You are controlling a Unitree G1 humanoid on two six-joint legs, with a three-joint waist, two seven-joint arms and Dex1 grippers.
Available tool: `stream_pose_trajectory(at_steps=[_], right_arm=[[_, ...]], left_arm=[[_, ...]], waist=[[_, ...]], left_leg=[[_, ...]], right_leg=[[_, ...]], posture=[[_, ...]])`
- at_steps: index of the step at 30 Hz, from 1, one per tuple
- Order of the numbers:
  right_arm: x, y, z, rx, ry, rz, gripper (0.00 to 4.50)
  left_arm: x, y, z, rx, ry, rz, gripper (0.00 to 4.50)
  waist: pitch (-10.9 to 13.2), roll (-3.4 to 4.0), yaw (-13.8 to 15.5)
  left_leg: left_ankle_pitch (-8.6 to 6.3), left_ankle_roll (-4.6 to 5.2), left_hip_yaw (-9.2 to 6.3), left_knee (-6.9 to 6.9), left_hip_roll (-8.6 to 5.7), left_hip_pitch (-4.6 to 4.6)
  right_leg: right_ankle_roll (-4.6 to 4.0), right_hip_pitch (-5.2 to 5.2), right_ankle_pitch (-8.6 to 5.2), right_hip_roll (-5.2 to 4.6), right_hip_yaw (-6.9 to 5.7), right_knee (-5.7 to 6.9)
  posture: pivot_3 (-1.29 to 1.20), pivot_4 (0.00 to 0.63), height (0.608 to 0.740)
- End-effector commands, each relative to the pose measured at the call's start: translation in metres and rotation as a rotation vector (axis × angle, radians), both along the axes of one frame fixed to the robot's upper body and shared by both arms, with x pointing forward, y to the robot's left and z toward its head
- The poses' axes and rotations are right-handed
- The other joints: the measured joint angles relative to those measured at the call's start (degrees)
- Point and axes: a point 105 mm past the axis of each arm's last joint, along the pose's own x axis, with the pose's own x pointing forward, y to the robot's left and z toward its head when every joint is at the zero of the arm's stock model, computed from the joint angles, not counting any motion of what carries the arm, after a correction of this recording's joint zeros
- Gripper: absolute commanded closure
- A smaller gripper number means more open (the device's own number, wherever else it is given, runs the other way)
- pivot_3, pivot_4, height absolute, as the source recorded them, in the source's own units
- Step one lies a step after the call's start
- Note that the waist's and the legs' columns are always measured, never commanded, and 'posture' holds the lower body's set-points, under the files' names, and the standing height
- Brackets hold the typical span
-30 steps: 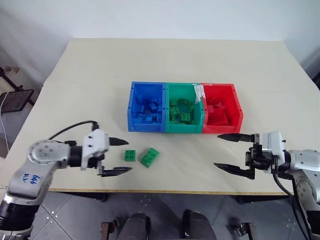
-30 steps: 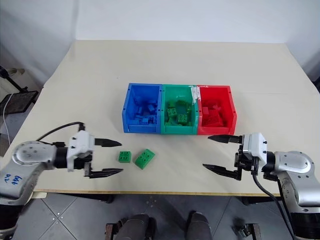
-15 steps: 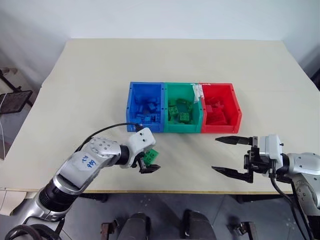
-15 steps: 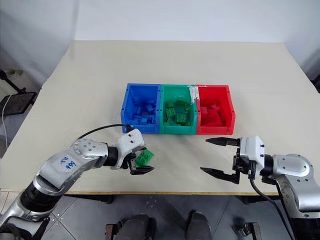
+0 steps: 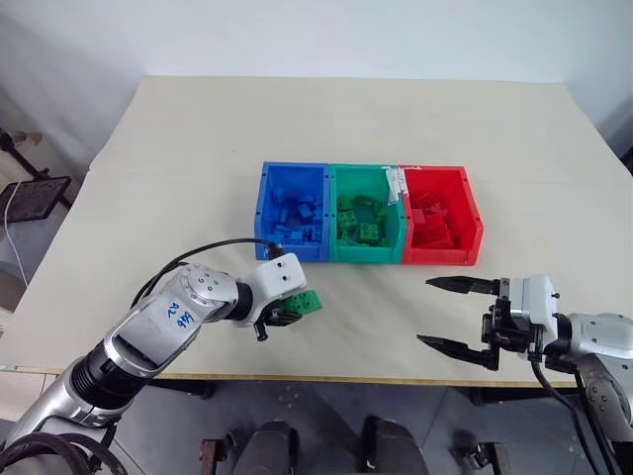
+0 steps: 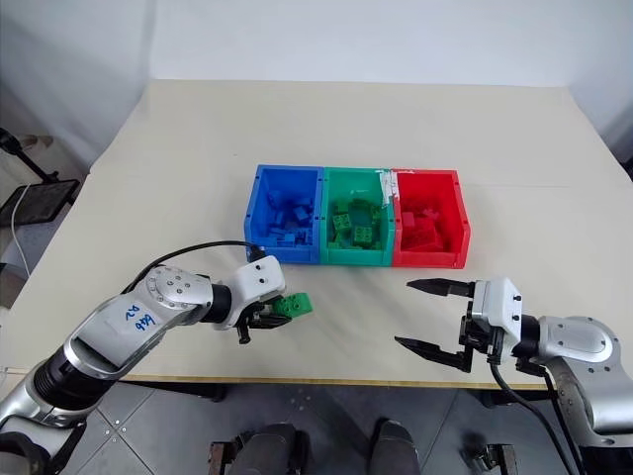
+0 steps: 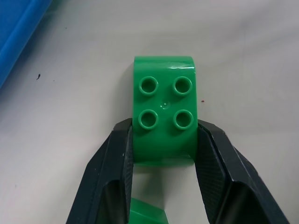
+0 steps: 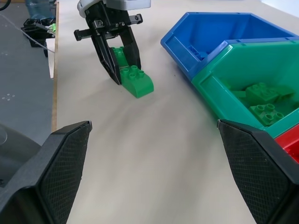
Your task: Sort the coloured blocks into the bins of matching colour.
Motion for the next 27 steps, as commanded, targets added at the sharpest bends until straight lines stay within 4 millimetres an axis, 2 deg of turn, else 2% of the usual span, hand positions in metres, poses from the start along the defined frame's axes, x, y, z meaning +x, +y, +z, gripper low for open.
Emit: stream_pose_trajectory(at_steps=[1, 3, 5, 6, 10, 12, 14, 16, 20, 23, 25, 27], right_arm=[[-0.005, -0.009, 0.018, 0.028, -0.079, -0.076, 0.00], [-0.004, -0.015, 0.026, 0.084, -0.105, -0.153, 0.00], [-0.004, -0.025, 0.033, 0.130, -0.148, -0.244, 0.00], [-0.005, -0.029, 0.035, 0.142, -0.165, -0.273, 0.00], [-0.004, -0.042, 0.041, 0.199, -0.196, -0.375, 0.00], [-0.003, -0.049, 0.042, 0.216, -0.214, -0.439, 0.00], [-0.002, -0.050, 0.041, 0.212, -0.212, -0.463, 0.00], [-0.002, -0.046, 0.040, 0.209, -0.208, -0.452, 0.00], [-0.002, -0.043, 0.042, 0.210, -0.209, -0.446, 0.00], [-0.001, -0.040, 0.041, 0.211, -0.203, -0.427, 0.00], [0.002, -0.035, 0.041, 0.209, -0.199, -0.397, 0.00], [0.006, -0.031, 0.041, 0.193, -0.197, -0.352, 0.00]], left_arm=[[0.003, -0.018, 0.022, -0.140, -0.082, -0.089, 3.05], [0.004, -0.034, 0.045, -0.237, -0.187, -0.179, 3.05], [0.016, -0.046, 0.070, -0.344, -0.314, -0.183, 3.05], [0.022, -0.049, 0.076, -0.367, -0.355, -0.170, 3.05], [0.045, -0.055, 0.079, -0.343, -0.456, -0.140, 3.05], [0.069, -0.070, 0.090, -0.379, -0.511, -0.117, 3.05], [0.091, -0.080, 0.087, -0.361, -0.514, -0.090, 3.05], [0.100, -0.083, 0.086, -0.373, -0.505, -0.081, 3.05], [0.103, -0.088, 0.090, -0.402, -0.515, -0.117, 1.68], [0.102, -0.076, 0.092, -0.404, -0.535, -0.103, 0.72], [0.095, -0.063, 0.097, -0.444, -0.559, -0.114, 0.13], [0.079, -0.051, 0.103, -0.518, -0.557, -0.157, 0.04]], waist=[[0.0, -0.03, 0.4], [0.0, -0.02, 0.6], [0.0, -0.02, 0.8], [0.0, -0.03, 0.9], [0.0, 0.03, 0.4], [0.0, 0.03, 0.4], [0.0, -0.03, 1.1], [0.0, -0.01, 1.0], [0.0, -0.01, 0.2], [0.0, -0.01, 0.2], [0.0, -0.01, -0.1], [0.0, 0.01, -0.8]], left_leg=[[0.00, 0.00, 0.01, 0.04, 0.00, -0.06], [0.00, 0.01, 0.02, 0.06, 0.00, -0.08], [0.01, 0.00, 0.02, 0.06, 0.03, -0.10], [0.01, 0.00, 0.03, 0.08, 0.00, -0.12], [0.01, 0.01, 0.25, 0.04, -0.02, -0.08], [0.01, 0.01, 0.33, -0.04, 0.00, -0.02], [0.05, 0.08, 0.32, 0.03, -0.03, -0.07], [0.08, 0.14, 0.40, 0.08, -0.08, -0.18], [0.06, 0.16, 0.46, -0.11, -0.08, -0.12], [0.06, 0.15, 0.46, -0.13, -0.06, -0.13], [0.06, 0.16, 0.47, -0.08, -0.05, -0.13], [0.06, 0.16, 0.48, -0.09, -0.03, -0.10]], right_leg=[[0.00, -0.02, 0.00, 0.00, -0.01, -0.03], [0.00, -0.02, 0.00, 0.01, -0.02, -0.04], [0.00, -0.02, 0.00, 0.04, -0.06, -0.04], [0.00, -0.01, 0.00, 0.02, -0.07, -0.03], [0.00, -0.01, 0.00, 0.03, -0.05, -0.04], [0.00, -0.02, 0.00, 0.04, -0.02, -0.02], [0.00, -0.02, 0.00, 0.04, -0.05, -0.02], [0.01, -0.03, 0.00, 0.01, -0.01, -0.19], [0.04, -0.12, 0.02, -0.02, -0.05, -0.14], [0.04, -0.16, 0.02, -0.01, -0.08, -0.10], [0.04, -0.15, 0.02, -0.01, -0.05, -0.10], [0.04, -0.15, 0.02, -0.01, -0.02, -0.06]], posture=[[0.00, 0.150, 0.740], [0.00, 0.150, 0.740], [0.00, 0.150, 0.740], [0.00, 0.150, 0.740], [0.00, 0.150, 0.740], [0.00, 0.150, 0.740], [0.00, 0.150, 0.740], [0.00, 0.150, 0.740], [0.00, 0.150, 0.740], [0.00, 0.150, 0.740], [0.00, 0.150, 0.740], [0.00, 0.150, 0.740]])
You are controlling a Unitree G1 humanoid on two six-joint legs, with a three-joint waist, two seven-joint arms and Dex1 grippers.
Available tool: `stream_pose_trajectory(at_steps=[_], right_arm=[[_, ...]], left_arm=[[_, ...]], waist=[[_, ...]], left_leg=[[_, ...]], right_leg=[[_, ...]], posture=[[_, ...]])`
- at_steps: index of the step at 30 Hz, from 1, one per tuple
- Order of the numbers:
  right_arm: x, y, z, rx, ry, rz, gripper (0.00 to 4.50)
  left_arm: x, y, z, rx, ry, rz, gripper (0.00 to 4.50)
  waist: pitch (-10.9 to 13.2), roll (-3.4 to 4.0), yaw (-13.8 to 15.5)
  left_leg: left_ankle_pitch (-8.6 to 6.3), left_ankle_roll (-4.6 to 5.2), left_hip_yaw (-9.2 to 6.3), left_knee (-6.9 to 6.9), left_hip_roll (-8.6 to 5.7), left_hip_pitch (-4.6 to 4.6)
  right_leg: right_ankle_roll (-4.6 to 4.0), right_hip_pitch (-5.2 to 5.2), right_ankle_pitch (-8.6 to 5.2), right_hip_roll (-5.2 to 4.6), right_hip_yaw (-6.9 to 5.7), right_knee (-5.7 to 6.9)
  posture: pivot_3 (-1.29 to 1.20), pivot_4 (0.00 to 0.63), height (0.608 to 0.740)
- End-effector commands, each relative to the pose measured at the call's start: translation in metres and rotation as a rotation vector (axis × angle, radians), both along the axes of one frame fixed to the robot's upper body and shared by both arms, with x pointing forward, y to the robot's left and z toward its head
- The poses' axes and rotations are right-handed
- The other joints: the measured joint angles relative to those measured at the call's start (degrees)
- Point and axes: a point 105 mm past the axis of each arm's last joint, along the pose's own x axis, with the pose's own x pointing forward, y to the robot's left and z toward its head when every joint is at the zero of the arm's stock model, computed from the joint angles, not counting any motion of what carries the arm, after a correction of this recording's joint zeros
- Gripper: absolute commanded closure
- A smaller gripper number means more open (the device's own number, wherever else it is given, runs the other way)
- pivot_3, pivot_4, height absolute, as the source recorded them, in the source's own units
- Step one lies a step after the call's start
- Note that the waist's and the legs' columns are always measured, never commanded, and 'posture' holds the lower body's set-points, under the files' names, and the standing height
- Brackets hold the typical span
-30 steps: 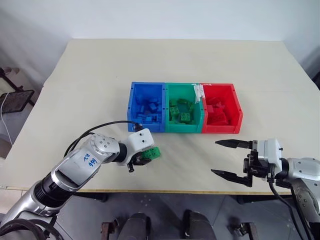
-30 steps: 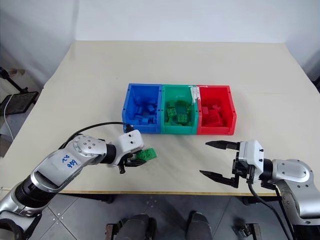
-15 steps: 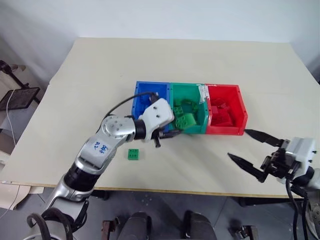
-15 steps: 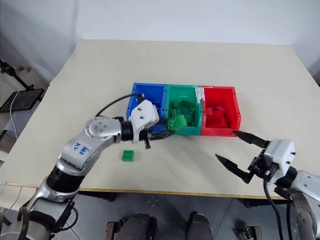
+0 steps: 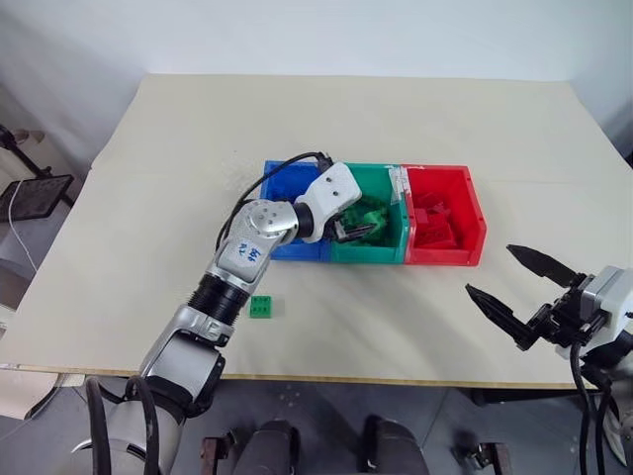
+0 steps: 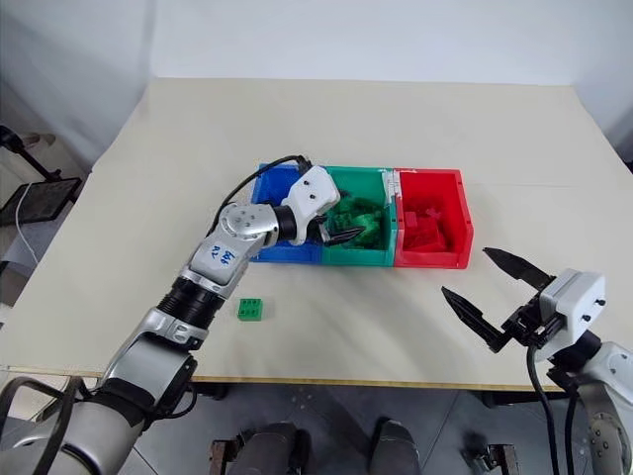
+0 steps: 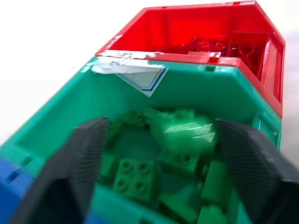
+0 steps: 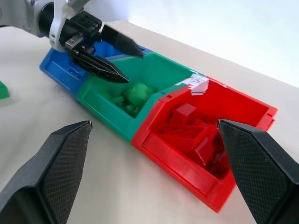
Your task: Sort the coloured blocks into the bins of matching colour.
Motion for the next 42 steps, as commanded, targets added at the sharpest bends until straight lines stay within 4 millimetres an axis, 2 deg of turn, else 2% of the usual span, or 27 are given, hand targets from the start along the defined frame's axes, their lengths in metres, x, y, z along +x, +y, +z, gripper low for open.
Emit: stream_pose_trajectory(at_steps=[1, 5, 7, 8, 10, 11, 12, 14, 16, 17, 18, 22, 26, 29, 32, 34, 38, 42], right_arm=[[0.002, 0.012, 0.007, -0.045, -0.023, 0.092, 0.00], [0.008, 0.020, 0.008, -0.085, -0.016, 0.181, 0.00], [0.012, 0.029, 0.006, -0.128, -0.003, 0.264, 0.00], [0.014, 0.032, 0.006, -0.142, 0.001, 0.291, 0.00], [0.018, 0.040, 0.003, -0.193, 0.011, 0.365, 0.00], [0.019, 0.043, 0.002, -0.211, 0.014, 0.391, 0.00], [0.021, 0.044, 0.003, -0.218, 0.014, 0.410, 0.00], [0.023, 0.046, 0.005, -0.214, 0.011, 0.431, 0.00], [0.025, 0.054, 0.005, -0.227, 0.020, 0.495, 0.00], [0.026, 0.057, 0.004, -0.233, 0.025, 0.520, 0.00], [0.027, 0.058, 0.003, -0.236, 0.030, 0.534, 0.00], [0.028, 0.061, -0.002, -0.255, 0.051, 0.577, 0.00], [0.026, 0.060, -0.006, -0.274, 0.081, 0.603, 0.00], [0.023, 0.058, -0.011, -0.298, 0.104, 0.607, 0.00], [0.019, 0.051, -0.020, -0.321, 0.141, 0.588, 0.00], [0.017, 0.047, -0.023, -0.317, 0.153, 0.570, 0.00], [0.014, 0.047, -0.026, -0.301, 0.161, 0.554, 0.00], [0.010, 0.047, -0.030, -0.289, 0.175, 0.537, 0.00]], left_arm=[[-0.030, 0.018, 0.026, -0.105, -0.101, -0.124, 0.04], [-0.059, 0.051, 0.018, -0.088, -0.120, -0.215, 0.04], [-0.077, 0.087, 0.004, -0.061, -0.071, -0.215, 0.04], [-0.085, 0.097, 0.003, -0.062, -0.066, -0.233, 0.04], [-0.091, 0.144, -0.015, -0.015, -0.006, -0.108, 0.04], [-0.094, 0.161, -0.022, 0.002, 0.023, -0.060, 0.04], [-0.097, 0.176, -0.026, 0.010, 0.051, -0.017, 0.04], [-0.100, 0.195, -0.030, 0.015, 0.073, 0.042, 0.04], [-0.110, 0.234, -0.039, 0.035, 0.114, 0.172, 0.04], [-0.115, 0.244, -0.042, 0.053, 0.120, 0.205, 0.04], [-0.118, 0.246, -0.043, 0.067, 0.110, 0.209, 0.04], [-0.131, 0.226, -0.055, 0.142, 0.169, 0.102, 0.04], [-0.131, 0.205, -0.066, 0.178, 0.208, 0.032, 0.04], [-0.127, 0.186, -0.072, 0.213, 0.211, -0.027, 0.04], [-0.114, 0.166, -0.083, 0.297, 0.208, -0.056, 0.04], [-0.105, 0.163, -0.092, 0.393, 0.174, -0.072, 0.04], [-0.097, 0.157, -0.099, 0.386, 0.231, -0.085, 0.04], [-0.093, 0.149, -0.099, 0.360, 0.270, -0.115, 0.91]], waist=[[0.0, 0.00, -0.5], [0.0, 0.02, -0.7], [0.0, 0.02, -0.8], [0.0, 0.04, -0.9], [0.0, 0.01, -1.4], [0.0, 0.03, -1.5], [0.0, 0.03, -1.5], [0.0, 0.01, -0.7], [0.0, 0.01, -0.6], [0.0, 0.01, -0.7], [0.0, 0.01, -0.8], [0.0, 0.01, -0.4], [0.0, 0.02, -0.8], [0.0, 0.02, -0.8], [0.0, 0.02, -0.4], [0.0, 0.02, -0.5], [0.0, 0.08, -0.7], [0.0, 0.09, -0.5]], left_leg=[[0.00, 0.00, -0.02, 0.00, 0.02, 0.02], [-0.01, -0.03, -0.11, 0.00, 0.06, 0.04], [-0.02, -0.03, -0.11, 0.03, 0.05, 0.05], [-0.02, -0.04, -0.10, 0.02, 0.05, 0.07], [-0.03, -0.06, -0.10, 0.01, 0.08, 0.10], [-0.05, -0.08, -0.11, -0.02, 0.13, 0.11], [-0.05, -0.09, -0.12, -0.02, 0.12, 0.12], [-0.05, -0.09, -0.18, 0.01, 0.12, 0.10], [-0.06, -0.06, -0.23, 0.07, 0.07, 0.09], [-0.09, -0.03, -0.27, 0.08, 0.06, 0.09], [-0.11, -0.04, -0.33, 0.06, 0.08, 0.10], [-0.14, -0.06, -0.39, 0.06, 0.04, 0.05], [-0.16, -0.09, -0.38, 0.05, 0.06, 0.05], [-0.17, -0.11, -0.29, 0.02, 0.10, 0.07], [-0.17, -0.11, -0.26, 0.03, 0.08, 0.07], [-0.17, -0.10, -0.24, 0.05, 0.06, 0.06], [-0.17, -0.10, -0.14, 0.00, 0.09, 0.14], [-0.17, -0.10, -0.06, 0.01, 0.11, 0.19]], right_leg=[[0.00, 0.00, 0.00, 0.00, 0.00, 0.04], [0.00, 0.00, 0.00, 0.01, -0.07, 0.07], [0.00, 0.03, 0.00, 0.01, -0.06, 0.07], [0.00, 0.03, 0.00, 0.00, -0.04, 0.07], [0.00, 0.03, 0.00, 0.01, -0.02, 0.09], [-0.01, 0.02, 0.00, 0.03, -0.02, 0.06], [-0.01, 0.02, -0.01, 0.03, -0.04, 0.08], [-0.01, 0.06, -0.01, 0.02, -0.11, 0.09], [-0.01, 0.11, 0.00, -0.03, -0.11, 0.06], [-0.01, 0.11, 0.00, -0.03, -0.09, 0.04], [-0.01, 0.09, 0.00, -0.02, -0.09, 0.04], [-0.01, 0.12, 0.00, -0.04, -0.22, 0.10], [-0.01, 0.10, 0.00, -0.02, -0.23, 0.09], [-0.01, 0.07, 0.00, 0.01, -0.21, 0.10], [-0.01, 0.08, 0.00, 0.01, -0.22, 0.11], [-0.01, 0.09, 0.00, 0.01, -0.21, 0.10], [-0.01, 0.07, 0.00, 0.02, -0.19, 0.13], [-0.01, 0.09, 0.00, 0.02, -0.14, 0.14]], posture=[[0.00, 0.150, 0.740], [0.00, 0.150, 0.740], [0.00, 0.150, 0.740], [0.00, 0.150, 0.740], [0.00, 0.150, 0.740], [0.00, 0.150, 0.740], [0.00, 0.150, 0.740], [0.00, 0.150, 0.740], [0.00, 0.150, 0.740], [0.00, 0.150, 0.740], [0.00, 0.150, 0.740], [0.00, 0.150, 0.740], [0.00, 0.150, 0.740], [0.00, 0.150, 0.740], [0.00, 0.150, 0.740], [0.00, 0.150, 0.740], [0.00, 0.150, 0.740], [0.00, 0.150, 0.740]])
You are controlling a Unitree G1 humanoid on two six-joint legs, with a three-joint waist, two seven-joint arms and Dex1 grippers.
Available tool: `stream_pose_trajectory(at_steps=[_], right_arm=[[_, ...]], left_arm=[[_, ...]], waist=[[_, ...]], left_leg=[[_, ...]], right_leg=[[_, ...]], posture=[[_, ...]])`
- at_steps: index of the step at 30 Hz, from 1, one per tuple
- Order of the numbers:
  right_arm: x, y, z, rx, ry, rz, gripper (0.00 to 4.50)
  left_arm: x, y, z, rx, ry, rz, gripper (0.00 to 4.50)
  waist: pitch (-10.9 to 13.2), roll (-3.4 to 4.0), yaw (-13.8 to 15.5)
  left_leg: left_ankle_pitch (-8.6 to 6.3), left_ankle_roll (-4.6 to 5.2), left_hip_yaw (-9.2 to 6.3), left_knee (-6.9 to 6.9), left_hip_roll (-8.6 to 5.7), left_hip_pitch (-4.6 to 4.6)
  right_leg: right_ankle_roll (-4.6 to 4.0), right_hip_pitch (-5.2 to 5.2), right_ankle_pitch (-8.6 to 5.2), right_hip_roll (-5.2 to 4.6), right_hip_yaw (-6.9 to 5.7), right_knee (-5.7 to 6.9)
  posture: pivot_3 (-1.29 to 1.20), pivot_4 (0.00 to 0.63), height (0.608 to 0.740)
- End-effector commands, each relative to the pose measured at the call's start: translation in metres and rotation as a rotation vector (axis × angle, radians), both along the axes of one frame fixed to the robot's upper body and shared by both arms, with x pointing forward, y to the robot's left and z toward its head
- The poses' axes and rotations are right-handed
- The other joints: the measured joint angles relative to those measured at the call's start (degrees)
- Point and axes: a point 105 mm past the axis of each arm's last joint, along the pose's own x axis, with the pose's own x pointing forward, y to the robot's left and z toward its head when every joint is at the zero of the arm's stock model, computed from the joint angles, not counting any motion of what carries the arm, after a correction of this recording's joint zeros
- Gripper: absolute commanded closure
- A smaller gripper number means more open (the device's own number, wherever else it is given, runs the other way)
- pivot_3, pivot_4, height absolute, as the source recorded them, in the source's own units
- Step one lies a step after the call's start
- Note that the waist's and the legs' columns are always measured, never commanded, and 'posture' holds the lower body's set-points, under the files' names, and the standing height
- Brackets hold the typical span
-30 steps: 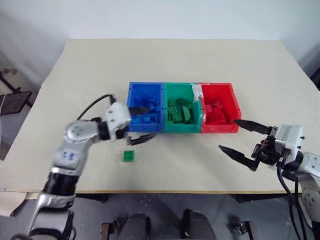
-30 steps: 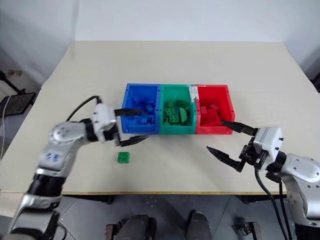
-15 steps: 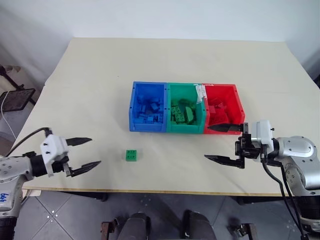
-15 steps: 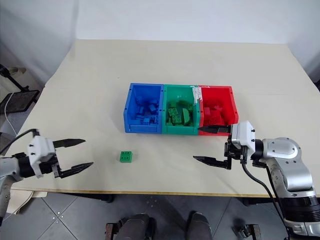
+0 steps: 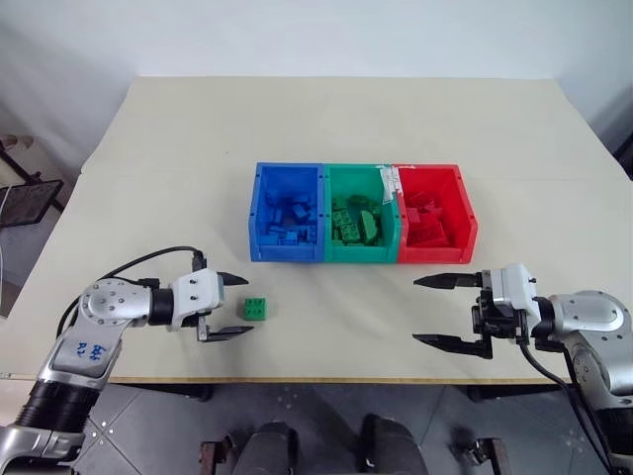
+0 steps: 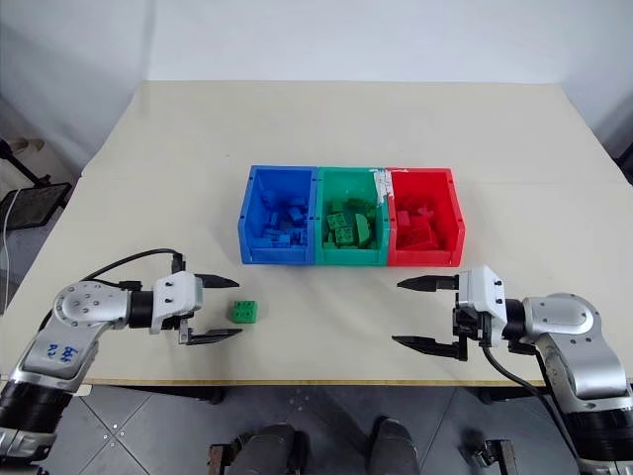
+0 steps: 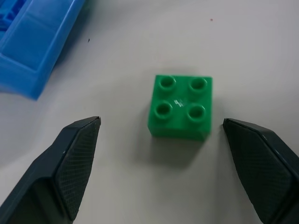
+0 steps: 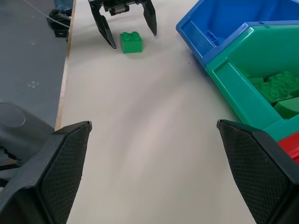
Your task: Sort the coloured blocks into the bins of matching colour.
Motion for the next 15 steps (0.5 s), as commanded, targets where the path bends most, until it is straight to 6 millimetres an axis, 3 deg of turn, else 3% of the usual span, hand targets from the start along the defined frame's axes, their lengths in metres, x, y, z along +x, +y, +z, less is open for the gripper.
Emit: stream_pose_trajectory(at_steps=[1, 7, 12, 15], right_arm=[[-0.005, 0.000, 0.006, -0.001, -0.034, -0.006, 0.00], [-0.011, -0.007, 0.003, -0.007, -0.025, -0.041, 0.00], [-0.013, -0.011, 0.004, 0.005, -0.039, -0.092, 0.00], [-0.010, -0.020, 0.014, 0.086, -0.080, -0.209, 0.00]], left_arm=[[-0.001, -0.004, -0.010, -0.009, 0.077, -0.003, 1.22], [-0.007, -0.008, -0.013, 0.005, 0.119, -0.056, 3.02], [-0.011, -0.031, 0.007, -0.149, 0.107, -0.132, 3.04], [0.005, -0.060, 0.035, -0.302, 0.051, -0.078, 3.04]], waist=[[0.0, 0.00, 0.3], [0.0, 0.00, 0.3], [0.0, -0.01, 0.3], [0.0, -0.07, 0.6]], left_leg=[[0.00, 0.00, -0.03, 0.03, -0.01, 0.00], [0.00, 0.01, -0.03, 0.06, -0.03, 0.00], [0.00, 0.01, -0.03, 0.07, -0.04, -0.01], [0.00, 0.01, -0.13, 0.08, -0.03, -0.06]], right_leg=[[0.00, 0.03, 0.00, 0.00, -0.01, 0.00], [0.00, 0.06, 0.00, -0.03, 0.00, 0.00], [0.00, 0.06, 0.00, -0.03, 0.01, -0.01], [0.00, 0.04, 0.00, -0.03, -0.04, 0.01]], posture=[[0.00, 0.150, 0.740], [0.00, 0.150, 0.740], [0.00, 0.150, 0.740], [0.00, 0.150, 0.740]])
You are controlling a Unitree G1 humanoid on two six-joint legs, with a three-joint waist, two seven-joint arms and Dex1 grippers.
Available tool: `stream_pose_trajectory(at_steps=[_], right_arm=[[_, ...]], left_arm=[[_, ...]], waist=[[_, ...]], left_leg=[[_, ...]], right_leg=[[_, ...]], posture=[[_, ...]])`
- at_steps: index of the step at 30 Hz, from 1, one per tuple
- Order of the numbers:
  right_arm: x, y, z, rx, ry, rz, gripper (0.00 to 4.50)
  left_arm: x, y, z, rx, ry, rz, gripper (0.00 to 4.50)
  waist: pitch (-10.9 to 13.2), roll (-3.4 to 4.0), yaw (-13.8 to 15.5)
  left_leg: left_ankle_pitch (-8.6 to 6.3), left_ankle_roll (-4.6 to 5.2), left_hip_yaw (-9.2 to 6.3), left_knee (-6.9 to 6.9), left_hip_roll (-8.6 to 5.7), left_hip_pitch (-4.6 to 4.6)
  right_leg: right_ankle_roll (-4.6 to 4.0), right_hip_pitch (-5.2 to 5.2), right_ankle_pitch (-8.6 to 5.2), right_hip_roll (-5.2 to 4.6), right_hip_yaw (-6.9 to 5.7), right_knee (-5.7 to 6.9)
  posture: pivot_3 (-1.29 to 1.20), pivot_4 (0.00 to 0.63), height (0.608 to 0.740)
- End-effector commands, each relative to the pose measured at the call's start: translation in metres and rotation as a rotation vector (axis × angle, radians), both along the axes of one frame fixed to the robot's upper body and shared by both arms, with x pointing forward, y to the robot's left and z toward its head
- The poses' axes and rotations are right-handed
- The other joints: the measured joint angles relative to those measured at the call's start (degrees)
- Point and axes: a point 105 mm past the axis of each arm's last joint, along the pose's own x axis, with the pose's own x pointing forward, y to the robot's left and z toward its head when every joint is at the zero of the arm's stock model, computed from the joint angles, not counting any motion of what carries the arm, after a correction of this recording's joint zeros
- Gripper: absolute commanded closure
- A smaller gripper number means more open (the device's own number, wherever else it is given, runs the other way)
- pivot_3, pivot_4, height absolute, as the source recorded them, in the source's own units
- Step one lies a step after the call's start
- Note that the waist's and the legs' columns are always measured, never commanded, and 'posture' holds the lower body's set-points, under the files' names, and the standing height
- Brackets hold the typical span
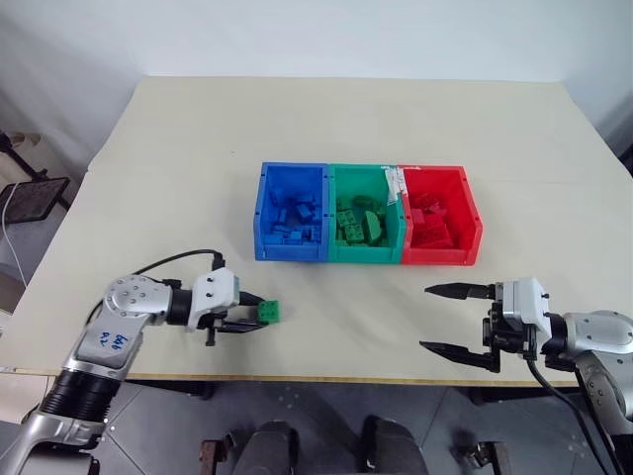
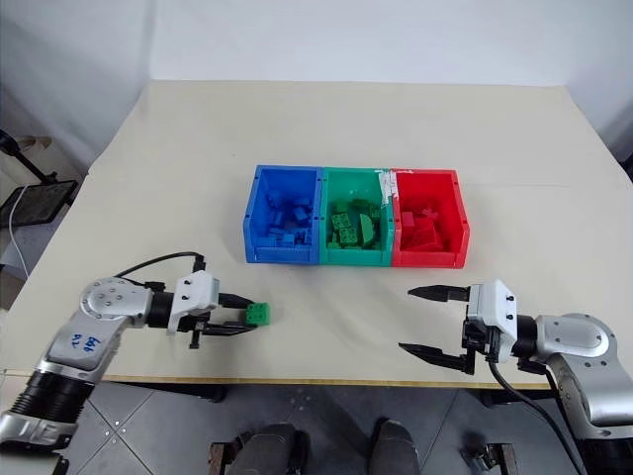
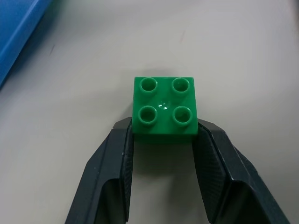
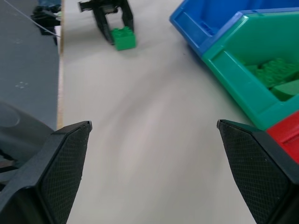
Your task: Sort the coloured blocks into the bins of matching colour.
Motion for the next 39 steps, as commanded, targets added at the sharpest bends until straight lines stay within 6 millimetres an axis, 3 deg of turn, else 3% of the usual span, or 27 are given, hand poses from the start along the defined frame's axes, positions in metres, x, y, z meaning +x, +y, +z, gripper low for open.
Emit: stream_pose_trajectory(at_steps=[1, 6, 10, 14, 17, 19, 22, 25, 28, 31, 35, 39], right_arm=[[0.003, -0.009, 0.024, 0.100, -0.106, -0.128, 0.00], [0.000, -0.027, 0.046, 0.223, -0.259, -0.361, 0.00], [-0.009, -0.031, 0.040, 0.228, -0.269, -0.450, 0.00], [-0.012, -0.026, 0.039, 0.233, -0.273, -0.465, 0.00], [-0.014, -0.022, 0.040, 0.239, -0.277, -0.469, 0.00], [-0.014, -0.021, 0.039, 0.241, -0.276, -0.470, 0.00], [-0.014, -0.018, 0.039, 0.240, -0.273, -0.457, 0.00], [-0.011, -0.016, 0.039, 0.236, -0.265, -0.430, 0.00], [-0.006, -0.014, 0.037, 0.209, -0.253, -0.382, 0.00], [-0.001, -0.014, 0.035, 0.173, -0.236, -0.327, 0.00], [0.009, -0.017, 0.030, 0.103, -0.226, -0.246, 0.00], [0.018, -0.018, 0.029, 0.084, -0.219, -0.203, 0.00]], left_arm=[[0.013, -0.032, 0.042, -0.153, -0.089, 0.038, 3.04], [0.025, -0.090, 0.079, -0.307, -0.118, 0.044, 3.04], [0.077, -0.125, 0.092, -0.269, -0.286, 0.234, 3.04], [0.099, -0.143, 0.101, -0.284, -0.365, 0.276, 3.04], [0.103, -0.155, 0.101, -0.293, -0.362, 0.246, 3.04], [0.101, -0.157, 0.099, -0.283, -0.357, 0.209, 2.32], [0.103, -0.142, 0.104, -0.295, -0.366, 0.223, 1.46], [0.090, -0.118, 0.108, -0.323, -0.369, 0.166, 0.62], [0.071, -0.091, 0.100, -0.284, -0.355, 0.062, 0.62], [0.053, -0.049, 0.086, -0.194, -0.357, 0.004, 0.62], [0.037, 0.015, 0.063, -0.064, -0.368, 0.066, 0.62], [0.027, 0.051, 0.055, -0.039, -0.348, 0.162, 0.62]], waist=[[0.0, -0.06, 0.2], [0.0, -0.09, 0.7], [0.0, -0.09, 1.5], [0.0, -0.10, 0.9], [0.0, -0.09, 0.7], [0.0, -0.10, 0.7], [0.0, -0.10, 0.8], [0.0, -0.08, 0.3], [0.0, -0.07, -0.4], [0.0, -0.05, -0.6], [0.0, -0.05, -0.7], [0.0, -0.06, -0.2]], left_leg=[[0.00, 0.00, 0.00, 0.03, 0.01, -0.02], [0.00, 0.00, -0.03, 0.06, -0.02, -0.05], [0.02, 0.02, 0.00, 0.04, -0.05, -0.04], [0.07, 0.11, 0.27, 0.00, -0.12, -0.06], [0.07, 0.11, 0.35, -0.13, -0.07, -0.03], [0.07, 0.11, 0.35, -0.14, -0.06, -0.03], [0.07, 0.12, 0.35, -0.11, -0.07, -0.06], [0.07, 0.12, 0.34, -0.10, -0.05, -0.03], [0.06, 0.09, 0.30, -0.12, -0.01, 0.02], [0.05, 0.09, 0.30, -0.12, 0.00, 0.05], [0.04, 0.07, 0.30, -0.11, 0.05, 0.06], [0.04, 0.08, 0.20, -0.09, 0.05, 0.05]], right_leg=[[0.00, 0.00, 0.00, 0.00, -0.01, 0.00], [0.01, 0.01, 0.00, 0.00, 0.00, 0.01], [0.01, 0.03, 0.00, 0.03, -0.02, -0.02], [0.01, 0.01, 0.00, 0.00, 0.18, -0.23], [0.01, -0.09, 0.00, 0.02, 0.19, -0.23], [0.01, -0.10, 0.00, 0.02, 0.17, -0.22], [0.01, -0.10, 0.00, 0.02, 0.17, -0.23], [0.01, -0.10, 0.00, 0.02, 0.18, -0.20], [0.01, -0.11, 0.00, 0.03, 0.17, -0.11], [0.01, -0.10, 0.00, 0.02, 0.18, -0.10], [0.00, -0.10, 0.00, 0.06, 0.19, -0.10], [0.00, -0.06, 0.00, 0.04, 0.14, -0.11]], posture=[[0.00, 0.150, 0.740], [0.00, 0.150, 0.740], [0.00, 0.150, 0.740], [0.00, 0.150, 0.740], [0.00, 0.150, 0.740], [0.00, 0.150, 0.740], [0.00, 0.150, 0.740], [0.00, 0.150, 0.740], [0.00, 0.150, 0.740], [0.00, 0.150, 0.740], [0.00, 0.150, 0.740], [0.00, 0.150, 0.740]])
